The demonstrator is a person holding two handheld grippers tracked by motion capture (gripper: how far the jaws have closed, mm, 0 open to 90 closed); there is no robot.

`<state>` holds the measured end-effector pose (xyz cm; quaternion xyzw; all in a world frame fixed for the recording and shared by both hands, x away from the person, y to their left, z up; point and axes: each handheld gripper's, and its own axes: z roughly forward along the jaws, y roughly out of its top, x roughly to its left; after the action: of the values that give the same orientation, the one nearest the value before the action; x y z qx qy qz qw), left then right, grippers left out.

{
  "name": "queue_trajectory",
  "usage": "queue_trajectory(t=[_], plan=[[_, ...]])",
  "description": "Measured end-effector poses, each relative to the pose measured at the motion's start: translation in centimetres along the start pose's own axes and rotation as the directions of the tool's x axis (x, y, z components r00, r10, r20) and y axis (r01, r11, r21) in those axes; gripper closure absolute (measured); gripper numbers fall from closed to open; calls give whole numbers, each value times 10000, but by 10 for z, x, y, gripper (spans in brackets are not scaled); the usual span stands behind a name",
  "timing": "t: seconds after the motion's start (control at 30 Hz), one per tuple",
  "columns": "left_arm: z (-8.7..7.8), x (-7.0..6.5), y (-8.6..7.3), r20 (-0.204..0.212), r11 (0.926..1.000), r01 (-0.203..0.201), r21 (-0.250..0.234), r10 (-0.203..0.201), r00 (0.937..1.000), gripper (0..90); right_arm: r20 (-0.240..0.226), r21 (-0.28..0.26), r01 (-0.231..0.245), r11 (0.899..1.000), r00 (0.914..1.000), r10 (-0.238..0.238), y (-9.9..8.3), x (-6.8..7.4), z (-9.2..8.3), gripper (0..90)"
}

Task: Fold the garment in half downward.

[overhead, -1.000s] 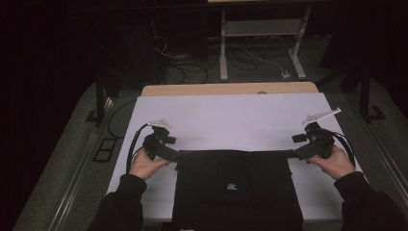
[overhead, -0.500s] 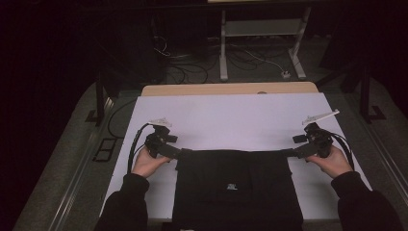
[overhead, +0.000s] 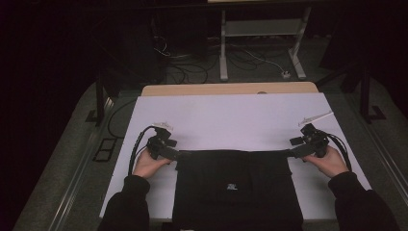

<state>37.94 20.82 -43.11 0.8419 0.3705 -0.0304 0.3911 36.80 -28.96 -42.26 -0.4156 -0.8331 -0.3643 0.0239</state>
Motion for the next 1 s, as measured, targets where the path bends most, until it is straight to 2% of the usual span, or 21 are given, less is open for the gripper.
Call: queue_trajectory(t=[0.33,0.47,0.67,0.9,1.0], plan=[[1,3,-3,-129,9997,-258,47,259,9996,132,107,169,135,9998,9998,-137,-1,-1,7,204],[1,7,-5,-88,9998,-181,-7,181,9998,170,321,136,96,9999,9994,-100,-1,-4,8,292],[0,14,-7,-71,10000,18,-43,-18,10000,246,290,272,1,9996,9996,-9,-3,-9,11,368],[2,14,-9,-184,10000,-91,-5,90,9998,333,363,473,1,9989,9993,-18,-4,-12,15,442],[1,14,-9,-286,10000,-92,-30,91,9995,396,384,378,-123,9992,9992,109,-5,-14,15,469]])
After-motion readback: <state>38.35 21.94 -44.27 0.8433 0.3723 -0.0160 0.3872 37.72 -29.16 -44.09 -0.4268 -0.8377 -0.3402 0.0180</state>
